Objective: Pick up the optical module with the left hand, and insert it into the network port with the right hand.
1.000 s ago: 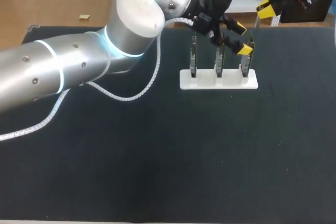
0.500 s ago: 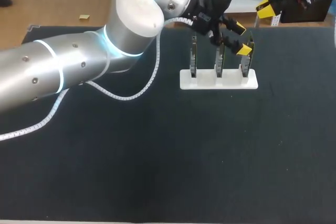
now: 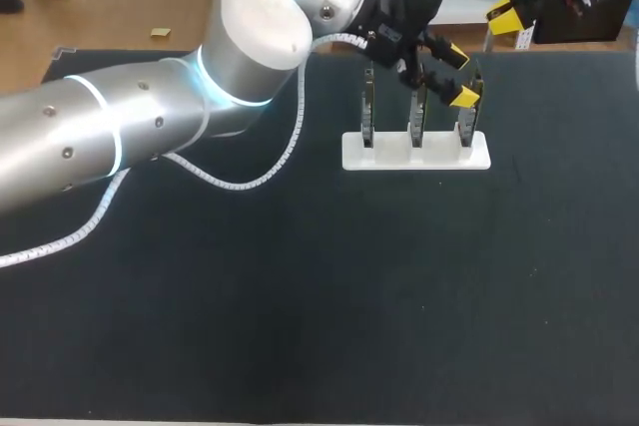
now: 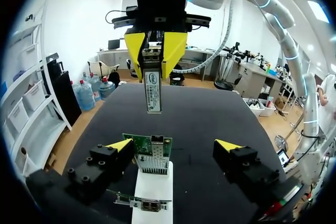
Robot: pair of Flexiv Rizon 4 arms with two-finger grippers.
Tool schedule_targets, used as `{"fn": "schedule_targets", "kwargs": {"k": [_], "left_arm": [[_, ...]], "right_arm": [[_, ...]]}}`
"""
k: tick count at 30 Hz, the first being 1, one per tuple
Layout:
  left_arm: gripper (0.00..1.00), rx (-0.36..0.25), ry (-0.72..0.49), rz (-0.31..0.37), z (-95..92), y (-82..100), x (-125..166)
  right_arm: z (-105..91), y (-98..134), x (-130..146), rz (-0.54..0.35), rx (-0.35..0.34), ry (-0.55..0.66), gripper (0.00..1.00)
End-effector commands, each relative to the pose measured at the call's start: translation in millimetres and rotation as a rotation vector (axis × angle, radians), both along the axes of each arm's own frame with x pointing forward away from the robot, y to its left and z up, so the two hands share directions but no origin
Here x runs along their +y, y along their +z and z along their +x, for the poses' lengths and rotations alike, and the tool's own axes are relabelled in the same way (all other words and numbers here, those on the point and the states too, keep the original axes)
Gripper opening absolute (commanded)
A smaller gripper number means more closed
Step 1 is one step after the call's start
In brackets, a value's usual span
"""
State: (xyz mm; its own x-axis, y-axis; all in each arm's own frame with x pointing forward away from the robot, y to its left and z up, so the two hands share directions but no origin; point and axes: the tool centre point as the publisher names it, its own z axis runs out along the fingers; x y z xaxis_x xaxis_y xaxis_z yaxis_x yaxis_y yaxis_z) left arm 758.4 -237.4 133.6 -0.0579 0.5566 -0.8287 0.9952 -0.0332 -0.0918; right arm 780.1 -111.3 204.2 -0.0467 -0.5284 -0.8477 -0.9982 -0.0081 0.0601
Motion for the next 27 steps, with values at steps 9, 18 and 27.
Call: {"fn": "schedule_targets", "kwargs": {"k": [9,18,27], "left_arm": [[1.00,0.005,-0.004,0.008,3.4,1.0,-1.8],[1.00,0.005,-0.004,0.008,3.4,1.0,-1.8],[1.00,0.005,-0.004,0.008,3.4,1.0,-1.8]], "right_arm": [[-5.2,-0.2,0.7,0.005,-0.009,-0.007,0.00],[-6.4,-1.3,-0.6,0.001,-0.016,-0.016,0.00],[-3.8,-2.9,-1.3,-0.017,-0.031,-0.021,0.00]]}}
